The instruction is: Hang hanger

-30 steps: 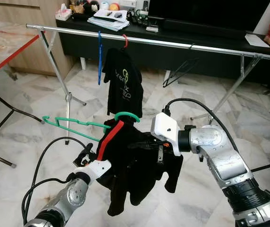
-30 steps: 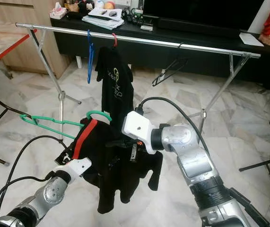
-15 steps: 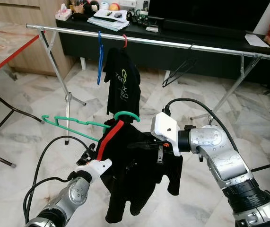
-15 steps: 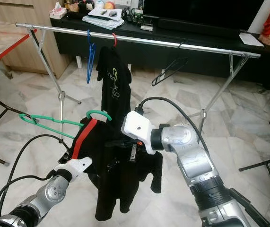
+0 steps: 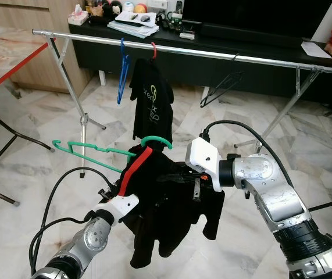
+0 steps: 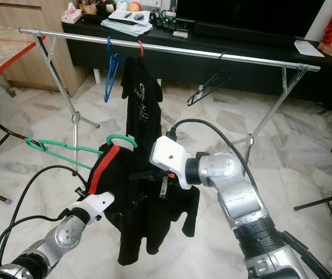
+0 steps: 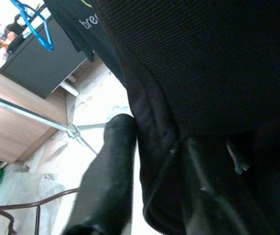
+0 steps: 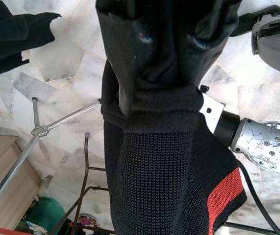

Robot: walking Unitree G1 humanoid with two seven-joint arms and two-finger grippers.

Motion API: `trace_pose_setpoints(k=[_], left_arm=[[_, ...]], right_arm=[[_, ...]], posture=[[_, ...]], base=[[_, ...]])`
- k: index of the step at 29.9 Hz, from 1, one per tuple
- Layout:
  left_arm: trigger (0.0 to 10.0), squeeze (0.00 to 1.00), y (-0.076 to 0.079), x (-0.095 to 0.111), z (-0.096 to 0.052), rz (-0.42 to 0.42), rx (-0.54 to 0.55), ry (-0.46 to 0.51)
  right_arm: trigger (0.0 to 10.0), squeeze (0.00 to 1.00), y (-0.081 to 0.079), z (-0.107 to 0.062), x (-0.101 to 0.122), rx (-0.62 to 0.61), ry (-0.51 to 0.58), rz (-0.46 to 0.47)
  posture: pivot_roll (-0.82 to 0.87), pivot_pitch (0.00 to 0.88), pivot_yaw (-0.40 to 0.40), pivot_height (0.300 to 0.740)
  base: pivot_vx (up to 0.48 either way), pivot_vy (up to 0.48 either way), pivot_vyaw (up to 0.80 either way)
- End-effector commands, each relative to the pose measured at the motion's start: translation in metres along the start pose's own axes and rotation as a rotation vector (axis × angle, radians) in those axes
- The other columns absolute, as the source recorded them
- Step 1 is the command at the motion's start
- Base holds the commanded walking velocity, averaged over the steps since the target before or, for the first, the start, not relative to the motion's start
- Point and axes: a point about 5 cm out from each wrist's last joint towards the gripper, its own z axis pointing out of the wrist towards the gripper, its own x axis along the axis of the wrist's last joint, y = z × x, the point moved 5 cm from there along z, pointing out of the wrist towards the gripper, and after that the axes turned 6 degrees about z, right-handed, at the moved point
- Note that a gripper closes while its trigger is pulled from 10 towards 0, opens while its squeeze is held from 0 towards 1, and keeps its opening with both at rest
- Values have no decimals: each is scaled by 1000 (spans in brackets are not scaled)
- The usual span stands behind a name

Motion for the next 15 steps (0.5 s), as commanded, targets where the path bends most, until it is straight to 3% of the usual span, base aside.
trace_pose_setpoints(k=[1,15], left_arm=[[0,0,6,-5,-3,-25,-15,-20],[0,0,6,-6,-4,-36,-10,-24]], right_arm=[[0,0,-1,-1,7,4,20,-17],[0,0,-1,-2,5,-1,17,-7]], posture=[[-97,139,-89,740],[-97,141,-88,740]], base=[[0,0,0],[0,0,0]])
